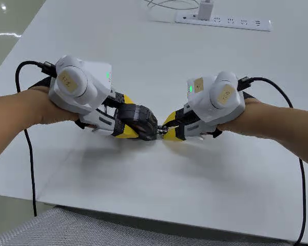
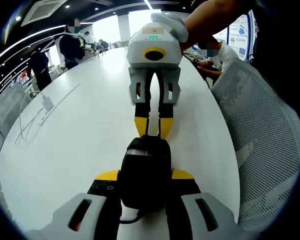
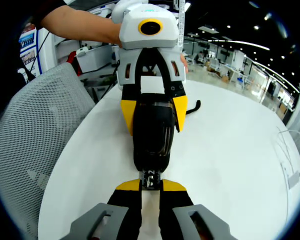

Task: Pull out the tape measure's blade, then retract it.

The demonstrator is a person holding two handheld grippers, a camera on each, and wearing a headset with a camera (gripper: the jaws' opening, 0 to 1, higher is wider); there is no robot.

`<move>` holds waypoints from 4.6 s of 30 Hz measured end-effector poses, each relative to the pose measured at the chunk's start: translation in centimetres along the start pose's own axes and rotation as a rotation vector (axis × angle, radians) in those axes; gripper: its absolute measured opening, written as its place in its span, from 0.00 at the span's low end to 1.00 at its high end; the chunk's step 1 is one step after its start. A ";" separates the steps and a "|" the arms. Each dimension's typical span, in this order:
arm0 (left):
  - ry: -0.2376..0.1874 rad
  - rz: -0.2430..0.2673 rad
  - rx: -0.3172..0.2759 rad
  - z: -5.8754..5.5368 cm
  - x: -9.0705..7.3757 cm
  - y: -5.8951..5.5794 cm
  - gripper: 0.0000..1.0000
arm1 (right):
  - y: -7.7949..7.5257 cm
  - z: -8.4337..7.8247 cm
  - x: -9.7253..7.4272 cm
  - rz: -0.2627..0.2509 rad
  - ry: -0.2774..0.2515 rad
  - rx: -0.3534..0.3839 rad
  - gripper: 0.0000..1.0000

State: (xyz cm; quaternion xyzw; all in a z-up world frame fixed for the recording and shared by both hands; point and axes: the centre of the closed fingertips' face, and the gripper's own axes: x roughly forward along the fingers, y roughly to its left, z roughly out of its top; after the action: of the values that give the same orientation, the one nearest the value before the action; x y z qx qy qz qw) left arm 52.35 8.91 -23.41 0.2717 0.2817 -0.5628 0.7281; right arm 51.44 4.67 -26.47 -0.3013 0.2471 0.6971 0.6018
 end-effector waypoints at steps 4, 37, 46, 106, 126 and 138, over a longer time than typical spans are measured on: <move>-0.001 -0.001 0.000 0.0 0.0 0.0 0.28 | 0.0 -0.2 -0.2 -0.001 0.000 0.002 0.08; -0.004 -0.003 -0.001 0.0 0.2 0.0 0.28 | 0.3 -1.7 -1.9 -0.012 0.003 0.020 0.08; -0.006 -0.003 -0.001 0.0 0.2 0.0 0.28 | 0.2 -2.1 -2.2 -0.014 0.002 0.025 0.08; -0.018 -0.002 -0.014 0.1 0.1 -0.1 0.28 | -0.2 -5.5 -5.2 -0.041 0.006 0.068 0.08; -0.021 -0.002 -0.016 0.1 0.2 0.0 0.28 | 0.1 -6.4 -6.6 -0.050 0.014 0.076 0.08; -0.020 -0.002 -0.018 0.1 0.2 0.0 0.28 | 0.2 -7.2 -7.4 -0.055 0.019 0.080 0.08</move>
State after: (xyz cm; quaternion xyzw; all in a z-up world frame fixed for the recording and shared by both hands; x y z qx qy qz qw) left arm 52.39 8.67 -23.46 0.2594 0.2796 -0.5636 0.7328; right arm 52.77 -5.55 -26.15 -0.2903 0.2721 0.6671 0.6299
